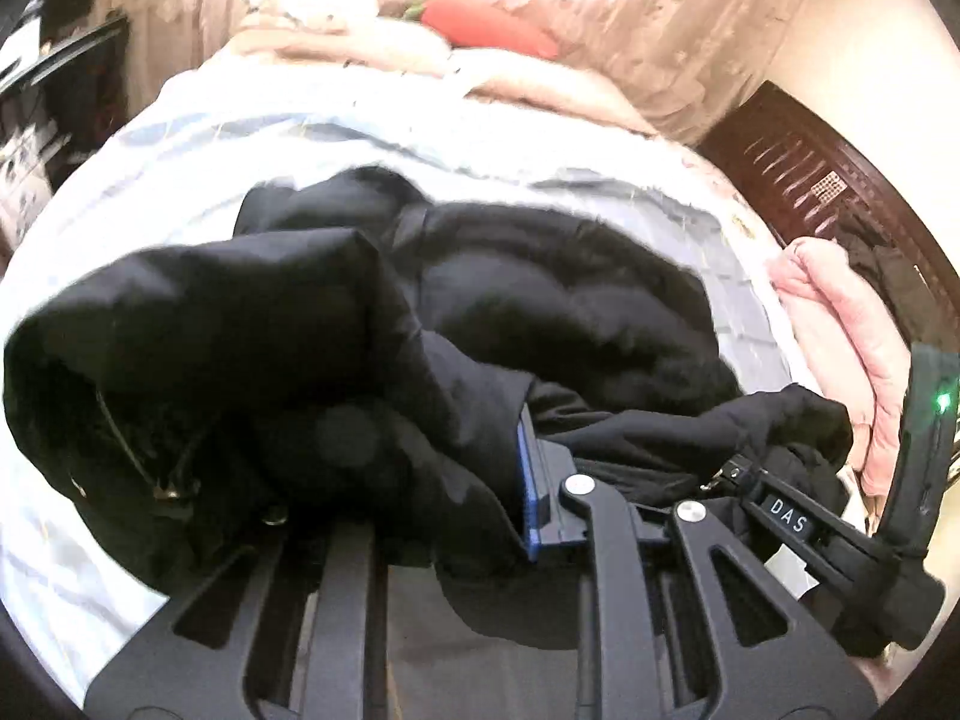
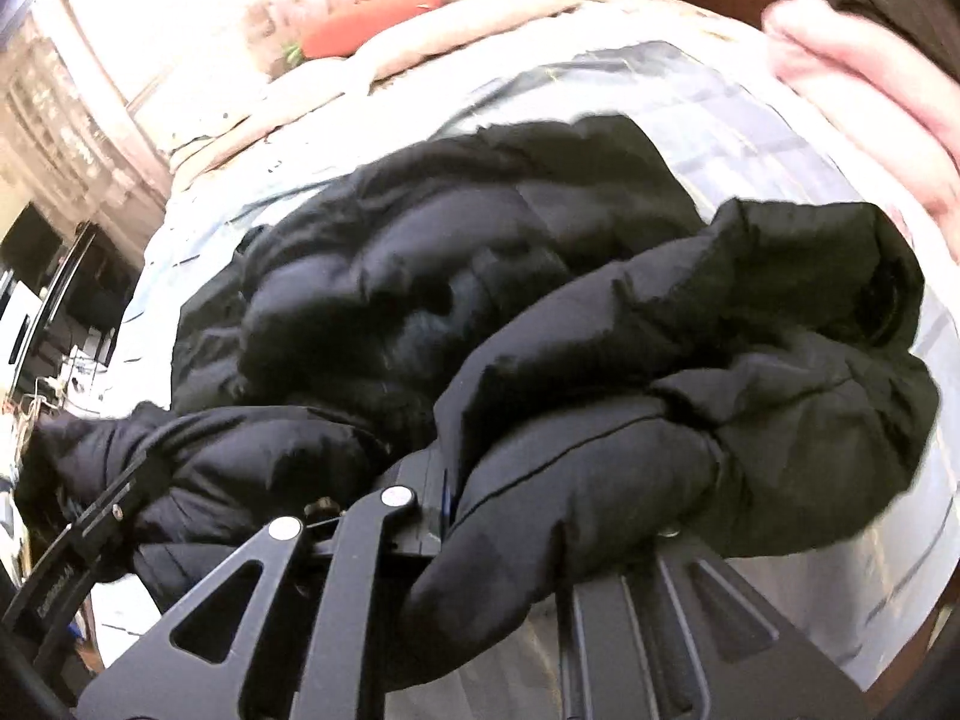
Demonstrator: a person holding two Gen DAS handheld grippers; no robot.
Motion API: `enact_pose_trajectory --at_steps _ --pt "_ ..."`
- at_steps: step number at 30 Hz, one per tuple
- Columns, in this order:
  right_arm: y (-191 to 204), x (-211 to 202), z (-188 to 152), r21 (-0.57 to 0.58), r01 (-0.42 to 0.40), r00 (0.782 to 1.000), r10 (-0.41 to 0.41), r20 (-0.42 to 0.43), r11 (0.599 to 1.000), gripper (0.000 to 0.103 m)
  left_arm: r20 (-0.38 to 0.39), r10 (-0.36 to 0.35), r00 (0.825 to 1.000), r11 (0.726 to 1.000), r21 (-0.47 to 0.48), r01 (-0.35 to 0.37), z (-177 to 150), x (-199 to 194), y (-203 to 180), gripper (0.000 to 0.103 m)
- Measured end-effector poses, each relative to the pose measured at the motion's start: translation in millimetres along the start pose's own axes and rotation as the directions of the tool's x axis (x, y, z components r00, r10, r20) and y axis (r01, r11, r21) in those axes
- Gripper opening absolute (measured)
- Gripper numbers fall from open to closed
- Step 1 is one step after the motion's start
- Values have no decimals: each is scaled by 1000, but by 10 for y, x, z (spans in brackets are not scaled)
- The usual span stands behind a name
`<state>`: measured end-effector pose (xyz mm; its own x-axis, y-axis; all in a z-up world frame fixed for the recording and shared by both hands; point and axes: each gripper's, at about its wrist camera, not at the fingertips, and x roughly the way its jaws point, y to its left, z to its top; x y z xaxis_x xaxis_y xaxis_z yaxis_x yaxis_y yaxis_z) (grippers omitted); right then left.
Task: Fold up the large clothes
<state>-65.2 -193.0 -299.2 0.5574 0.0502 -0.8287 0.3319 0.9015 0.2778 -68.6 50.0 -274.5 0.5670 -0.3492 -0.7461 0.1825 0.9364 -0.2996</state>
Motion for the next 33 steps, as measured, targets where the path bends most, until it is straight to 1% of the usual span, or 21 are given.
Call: enact_pose_trajectory --at_steps 2,3,6,7,8,10,13,14,16,18,19,21,22,23,24,26,27,28,29,31,33 --pt "84 92 280 -9 -5 1000 5 -4 1000 10 24 -12 1000 1000 -6 12 239 121 -25 19" --pt "176 152 405 -34 2 1000 -2 2 999 10 37 -12 999 1000 -1 12 359 187 -27 19" --pt "365 263 779 -119 24 999 -21 24 993 10 83 5 997 1000 22 -7 751 433 -48 19" --pt "434 344 933 -144 28 999 -25 21 989 10 92 9 996 1000 26 -12 865 541 -93 19" --pt "484 443 1101 -156 24 1000 -23 10 988 10 101 17 995 999 32 -20 1047 659 -94 19" --pt "548 671 1423 -159 17 999 -22 -33 987 11 97 29 995 999 37 -32 1377 931 -74 19" --pt "591 1117 1844 -117 20 994 -33 -106 993 11 75 56 996 997 41 -60 1709 1399 -21 20" --pt "595 1278 1972 -95 20 992 -31 -122 995 12 72 64 995 997 48 -68 1800 1525 -11 20" --pt "630 1523 2161 -93 27 990 -39 -133 995 12 84 85 993 994 62 -91 1989 1807 12 22" --pt "676 1758 2337 -108 39 990 -53 -127 993 12 101 91 991 991 84 -100 2164 2010 18 29" --pt "688 1895 2413 -109 40 991 -53 -123 993 12 116 79 990 992 89 -90 2256 2120 46 33" --pt "697 2131 2529 -108 24 992 -37 -119 994 14 121 78 990 991 95 -90 2375 2291 99 50" --pt "707 2225 2570 -112 14 993 -27 -115 994 17 110 73 991 993 88 -83 2466 2430 146 55" --pt "718 2305 2617 -110 5 994 -16 -105 994 17 101 60 993 995 78 -68 2540 2546 170 70" --pt "724 2367 2665 -101 -1 995 -9 -101 995 18 98 49 994 996 76 -57 2584 2630 180 80" --pt "712 2459 2730 -78 -23 995 15 -98 997 20 124 86 989 988 114 -100 2625 2767 122 87" --pt "670 2496 2769 -53 -58 993 52 -104 997 22 137 106 985 983 134 -125 2615 2809 89 89" --pt "648 2500 2785 -39 -74 991 69 -115 996 23 145 114 983 980 147 -136 2600 2823 68 89" --pt "611 2467 2799 -20 -99 988 96 -119 995 24 163 103 981 980 151 -128 2579 2800 69 90" --pt "549 2312 2788 -10 -161 983 159 -91 987 30 205 55 977 986 144 -85 2542 2705 99 93" --pt "556 2146 2751 -55 -191 980 186 -77 980 34 232 24 973 989 139 -57 2539 2622 102 94"
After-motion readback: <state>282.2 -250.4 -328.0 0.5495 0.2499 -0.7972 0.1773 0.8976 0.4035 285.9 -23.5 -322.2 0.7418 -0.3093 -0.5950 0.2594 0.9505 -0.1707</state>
